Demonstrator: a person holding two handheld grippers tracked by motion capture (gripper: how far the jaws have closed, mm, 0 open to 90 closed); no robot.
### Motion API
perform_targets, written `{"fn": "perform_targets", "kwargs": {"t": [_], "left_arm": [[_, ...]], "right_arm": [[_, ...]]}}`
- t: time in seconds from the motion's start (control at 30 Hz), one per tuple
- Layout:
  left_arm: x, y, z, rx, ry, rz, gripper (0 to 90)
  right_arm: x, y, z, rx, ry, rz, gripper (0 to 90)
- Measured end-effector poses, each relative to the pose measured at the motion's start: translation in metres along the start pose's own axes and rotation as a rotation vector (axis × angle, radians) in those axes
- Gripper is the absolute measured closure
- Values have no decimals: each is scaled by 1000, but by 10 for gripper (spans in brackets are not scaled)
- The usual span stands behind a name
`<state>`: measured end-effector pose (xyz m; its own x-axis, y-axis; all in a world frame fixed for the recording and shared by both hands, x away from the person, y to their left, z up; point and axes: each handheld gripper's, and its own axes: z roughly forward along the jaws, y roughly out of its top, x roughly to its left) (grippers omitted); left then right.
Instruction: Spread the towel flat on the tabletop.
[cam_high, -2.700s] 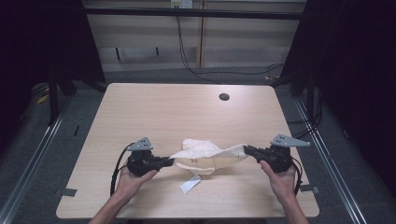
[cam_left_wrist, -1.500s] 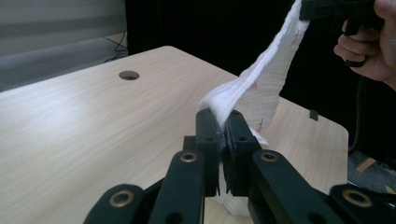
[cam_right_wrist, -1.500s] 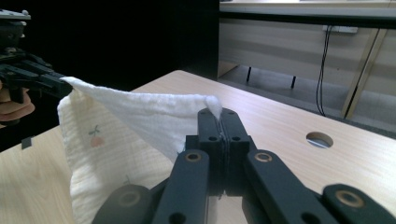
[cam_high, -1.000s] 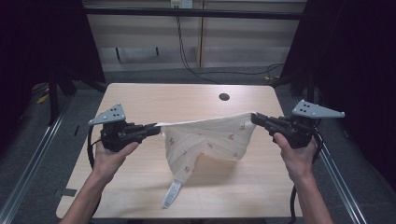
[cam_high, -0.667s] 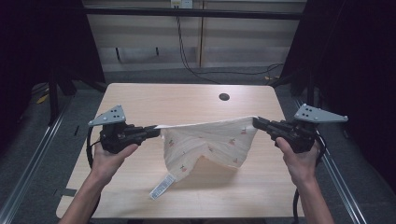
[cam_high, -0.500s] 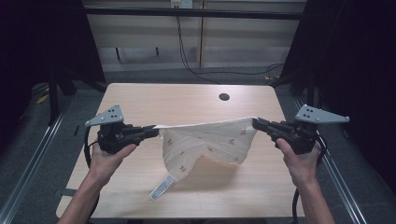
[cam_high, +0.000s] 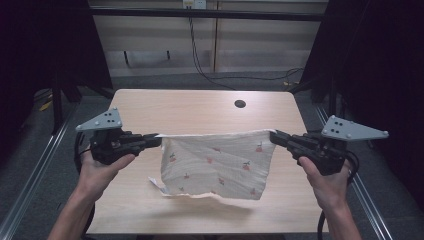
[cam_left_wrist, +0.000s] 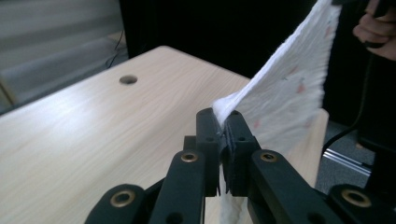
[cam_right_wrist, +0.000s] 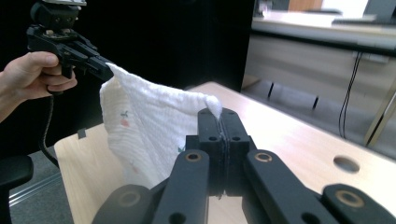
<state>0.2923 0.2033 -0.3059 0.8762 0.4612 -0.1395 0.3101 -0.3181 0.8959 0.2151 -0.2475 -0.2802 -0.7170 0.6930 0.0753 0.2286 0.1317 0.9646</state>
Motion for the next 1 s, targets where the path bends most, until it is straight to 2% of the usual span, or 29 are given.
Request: {"fn": "perform_targets", "kwargs": {"t": [0.07,0.1,0.17,0.2,0.23,0.27,0.3,0.33,0.37,0.43,0.57,0.6,0.77,0.8,0.83,0.9,0.93,1.0], "left_arm": [[4,-3,6,16,0,-9,866],[10,-9,18,42,-5,-18,866],[13,-13,23,47,-4,-24,865],[20,-18,33,55,-8,-45,865],[20,-18,33,55,-8,-45,864],[23,-20,38,60,-4,-46,864],[26,-22,42,67,-5,-52,864],[29,-25,51,80,-3,-57,863],[29,-25,51,80,-3,-57,862],[34,-26,62,100,6,-67,861],[40,-27,69,119,20,-75,857],[44,-28,72,126,24,-83,856],[52,-31,77,136,34,-101,852],[55,-33,79,141,41,-110,852],[55,-33,79,141,41,-110,852],[57,-35,81,147,46,-116,851],[60,-37,82,162,51,-122,851],[61,-40,81,159,46,-129,850]], "right_arm": [[-5,-5,5,11,-5,15,896],[-13,-16,14,49,-32,24,896],[-18,-21,18,62,-33,37,896],[-27,-31,24,83,-40,61,896],[-27,-31,24,83,-40,61,896],[-35,-40,29,109,-57,75,896],[-35,-40,29,109,-57,75,896],[-42,-46,35,130,-69,89,896],[-45,-49,37,137,-71,94,895],[-51,-53,41,145,-72,104,896],[-60,-56,47,151,-75,117,896],[-66,-58,51,153,-72,131,896],[-78,-61,62,167,-75,138,895],[-85,-64,69,173,-81,148,895],[-85,-64,69,173,-81,148,895],[-94,-67,80,182,-83,151,895],[-97,-68,84,188,-84,152,895],[-100,-69,90,196,-81,141,894]]}}
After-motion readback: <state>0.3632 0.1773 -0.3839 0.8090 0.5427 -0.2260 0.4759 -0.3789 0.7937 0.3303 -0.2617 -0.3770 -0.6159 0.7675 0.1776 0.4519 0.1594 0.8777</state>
